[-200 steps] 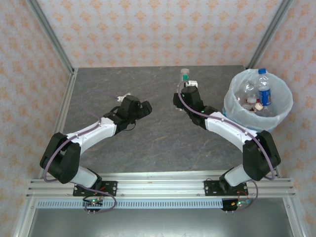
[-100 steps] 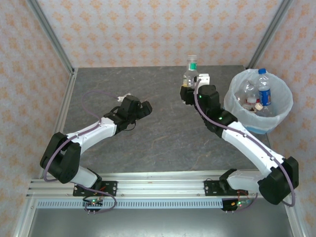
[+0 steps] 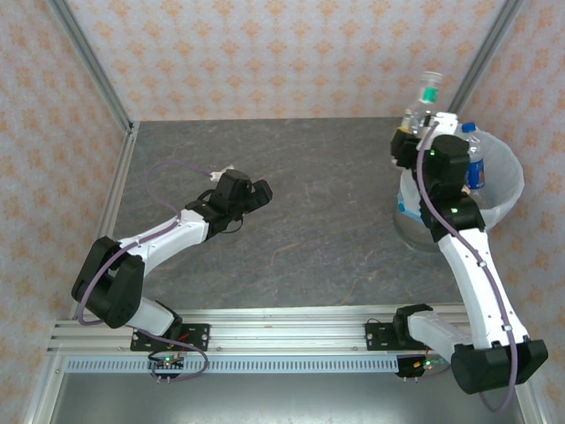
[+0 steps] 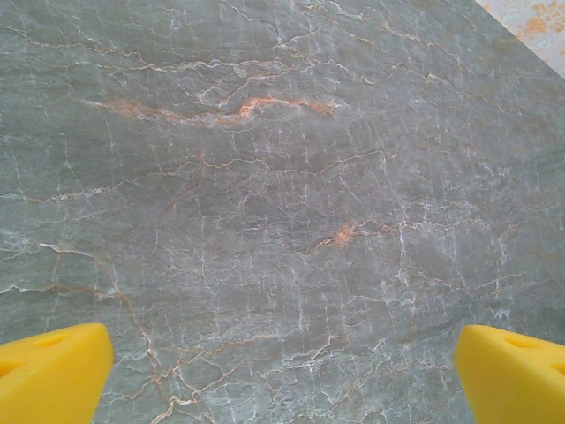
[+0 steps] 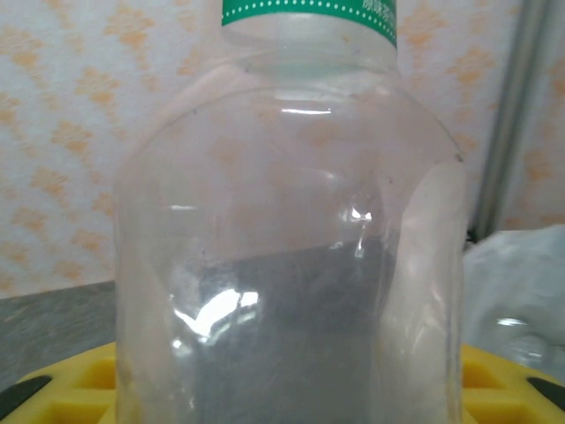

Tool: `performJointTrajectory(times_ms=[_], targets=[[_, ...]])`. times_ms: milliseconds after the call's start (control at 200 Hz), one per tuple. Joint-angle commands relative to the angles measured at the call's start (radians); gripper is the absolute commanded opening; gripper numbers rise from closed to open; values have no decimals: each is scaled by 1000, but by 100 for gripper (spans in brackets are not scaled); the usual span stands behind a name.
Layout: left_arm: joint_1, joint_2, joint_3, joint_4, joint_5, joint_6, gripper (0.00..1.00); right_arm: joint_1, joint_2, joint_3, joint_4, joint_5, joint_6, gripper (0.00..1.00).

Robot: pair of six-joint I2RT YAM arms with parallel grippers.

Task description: Put the plastic bottles in the bin

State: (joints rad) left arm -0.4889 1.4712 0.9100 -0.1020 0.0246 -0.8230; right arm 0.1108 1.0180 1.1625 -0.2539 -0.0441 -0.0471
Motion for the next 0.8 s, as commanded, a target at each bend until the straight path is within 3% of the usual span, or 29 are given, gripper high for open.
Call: performJointTrajectory(times_ms=[0, 170, 285, 415, 540, 691, 791], targets=[[10, -8, 26, -17, -25, -10, 100, -83, -24, 24, -66, -40, -50, 49], [10, -16, 27, -25, -34, -5, 100, -206, -23, 31, -79, -60, -60, 50], [16, -30, 34, -51, -62, 23, 100, -236, -8, 11, -82, -14, -89, 52], [59, -87, 34, -110, -134, 62, 100, -236, -3, -55, -57, 83, -86, 69], [118, -162, 17, -142, -184, 101, 100, -235, 9, -53, -91, 63, -118, 83], [171, -231, -13, -161, -209, 121, 100, -234, -5, -21, -106, 150, -94, 88], [193, -268, -33, -173, -232, 127, 100, -228, -23, 14, -126, 118, -51, 90]])
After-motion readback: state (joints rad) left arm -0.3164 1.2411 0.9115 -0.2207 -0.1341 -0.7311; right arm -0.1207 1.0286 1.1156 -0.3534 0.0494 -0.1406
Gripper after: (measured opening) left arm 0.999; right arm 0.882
